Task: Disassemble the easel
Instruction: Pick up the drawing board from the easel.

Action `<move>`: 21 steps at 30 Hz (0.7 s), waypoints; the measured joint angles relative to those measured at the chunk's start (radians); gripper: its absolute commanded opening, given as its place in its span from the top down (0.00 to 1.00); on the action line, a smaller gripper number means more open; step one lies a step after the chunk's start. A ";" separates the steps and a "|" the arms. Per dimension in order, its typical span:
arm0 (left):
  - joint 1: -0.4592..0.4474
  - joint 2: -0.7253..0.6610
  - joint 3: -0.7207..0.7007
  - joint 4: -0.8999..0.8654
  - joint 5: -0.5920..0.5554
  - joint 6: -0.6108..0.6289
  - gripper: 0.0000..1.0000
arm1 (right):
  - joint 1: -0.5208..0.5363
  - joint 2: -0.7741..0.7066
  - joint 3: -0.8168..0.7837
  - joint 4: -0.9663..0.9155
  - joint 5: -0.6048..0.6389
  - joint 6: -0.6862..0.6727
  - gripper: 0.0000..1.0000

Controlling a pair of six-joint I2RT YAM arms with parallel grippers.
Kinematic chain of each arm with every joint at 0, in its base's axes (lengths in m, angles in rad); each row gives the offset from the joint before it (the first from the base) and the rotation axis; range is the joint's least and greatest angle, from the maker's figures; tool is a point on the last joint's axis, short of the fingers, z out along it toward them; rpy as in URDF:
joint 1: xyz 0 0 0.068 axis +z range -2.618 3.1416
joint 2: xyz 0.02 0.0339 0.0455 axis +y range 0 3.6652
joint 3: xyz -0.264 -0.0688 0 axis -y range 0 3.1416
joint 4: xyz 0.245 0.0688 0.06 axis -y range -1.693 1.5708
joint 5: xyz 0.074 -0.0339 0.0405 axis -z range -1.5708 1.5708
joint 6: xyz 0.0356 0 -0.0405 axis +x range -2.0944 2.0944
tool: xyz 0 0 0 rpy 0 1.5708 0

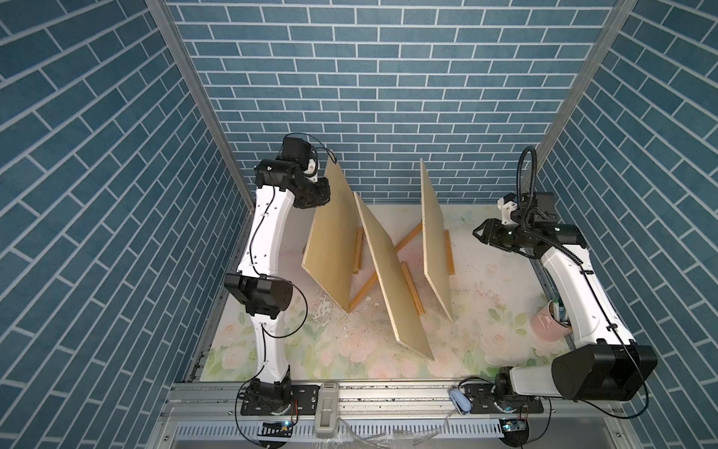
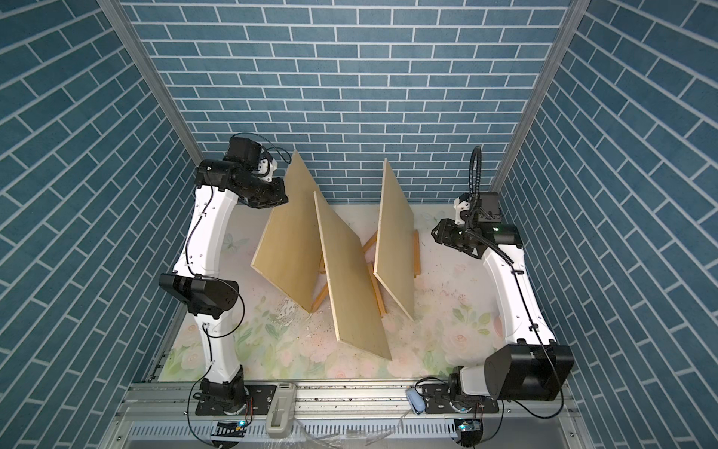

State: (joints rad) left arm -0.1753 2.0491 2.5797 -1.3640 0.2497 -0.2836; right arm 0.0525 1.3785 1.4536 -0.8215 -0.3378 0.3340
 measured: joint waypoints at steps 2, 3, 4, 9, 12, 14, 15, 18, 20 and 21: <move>0.000 -0.027 -0.005 -0.006 -0.006 0.000 1.00 | 0.000 0.000 -0.002 0.001 -0.003 0.000 0.48; 0.000 -0.042 -0.006 -0.010 -0.010 0.000 1.00 | 0.000 0.000 -0.003 0.001 -0.005 0.000 0.48; 0.000 -0.056 -0.006 -0.013 -0.014 0.000 1.00 | 0.000 0.000 -0.004 0.001 -0.007 0.000 0.48; 0.001 -0.147 -0.006 -0.024 -0.021 -0.009 1.00 | 0.000 -0.008 -0.012 0.003 -0.017 0.000 0.48; 0.001 -0.198 -0.006 -0.027 -0.017 -0.021 1.00 | 0.002 -0.015 -0.013 0.004 -0.022 0.000 0.48; 0.001 -0.232 -0.006 -0.032 -0.018 -0.024 1.00 | 0.002 -0.019 -0.013 0.005 -0.026 0.000 0.48; 0.001 -0.251 -0.006 -0.035 -0.020 -0.026 1.00 | 0.003 -0.021 -0.013 0.006 -0.027 -0.001 0.48; 0.001 -0.304 -0.006 -0.051 -0.029 -0.027 1.00 | 0.004 -0.023 -0.013 0.006 -0.034 -0.001 0.48; 0.001 -0.346 -0.006 -0.070 -0.044 -0.027 1.00 | 0.006 -0.023 -0.013 0.006 -0.037 -0.002 0.48; 0.001 -0.364 -0.006 -0.080 -0.051 -0.027 1.00 | 0.006 -0.023 -0.013 0.006 -0.040 -0.002 0.48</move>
State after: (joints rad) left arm -0.1745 1.6848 2.5740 -1.4441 0.1989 -0.3107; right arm 0.0589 1.3556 1.4403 -0.8154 -0.3775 0.3325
